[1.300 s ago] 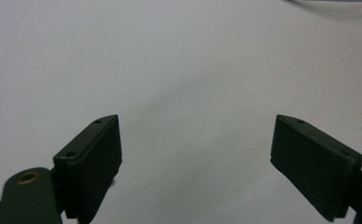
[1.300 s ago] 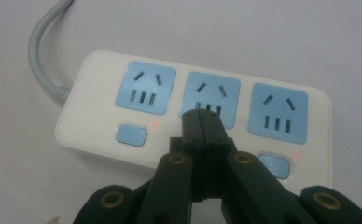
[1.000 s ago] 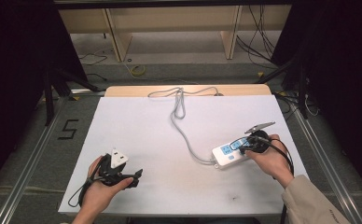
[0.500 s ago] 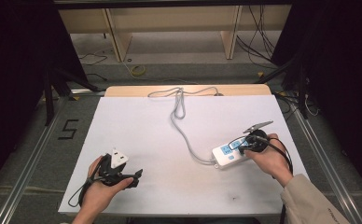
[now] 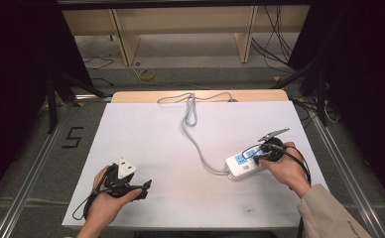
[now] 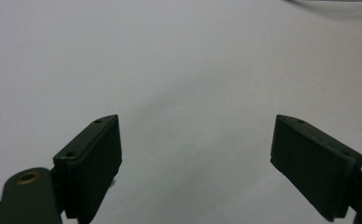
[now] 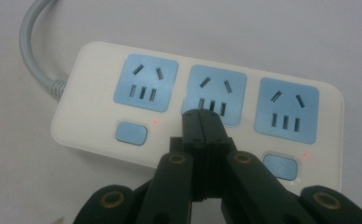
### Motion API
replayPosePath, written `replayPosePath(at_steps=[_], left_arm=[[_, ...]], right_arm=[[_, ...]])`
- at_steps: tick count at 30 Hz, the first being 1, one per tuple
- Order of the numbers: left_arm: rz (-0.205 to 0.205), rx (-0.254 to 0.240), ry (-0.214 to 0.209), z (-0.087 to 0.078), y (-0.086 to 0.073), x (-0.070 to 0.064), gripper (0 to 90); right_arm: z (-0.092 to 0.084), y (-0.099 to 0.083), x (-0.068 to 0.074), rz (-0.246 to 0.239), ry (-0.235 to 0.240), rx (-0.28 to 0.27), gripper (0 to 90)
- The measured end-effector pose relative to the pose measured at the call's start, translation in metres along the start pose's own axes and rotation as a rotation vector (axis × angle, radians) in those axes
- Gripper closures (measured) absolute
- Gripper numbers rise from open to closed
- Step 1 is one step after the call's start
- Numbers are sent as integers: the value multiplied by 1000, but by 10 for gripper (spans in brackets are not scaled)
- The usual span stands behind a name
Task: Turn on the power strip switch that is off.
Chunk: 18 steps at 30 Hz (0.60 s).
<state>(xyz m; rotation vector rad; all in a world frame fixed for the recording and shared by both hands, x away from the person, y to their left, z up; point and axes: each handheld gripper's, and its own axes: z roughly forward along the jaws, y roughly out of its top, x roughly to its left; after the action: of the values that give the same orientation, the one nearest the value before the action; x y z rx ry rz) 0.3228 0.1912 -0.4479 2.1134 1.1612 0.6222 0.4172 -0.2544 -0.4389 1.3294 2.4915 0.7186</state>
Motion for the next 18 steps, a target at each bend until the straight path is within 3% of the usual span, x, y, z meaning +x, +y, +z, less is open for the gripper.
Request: replayPosePath(at_steps=[18], left_arm=[[-1,3,-2,0,0,0,159]], right_arm=[[0,1,0,7,2,18,900]])
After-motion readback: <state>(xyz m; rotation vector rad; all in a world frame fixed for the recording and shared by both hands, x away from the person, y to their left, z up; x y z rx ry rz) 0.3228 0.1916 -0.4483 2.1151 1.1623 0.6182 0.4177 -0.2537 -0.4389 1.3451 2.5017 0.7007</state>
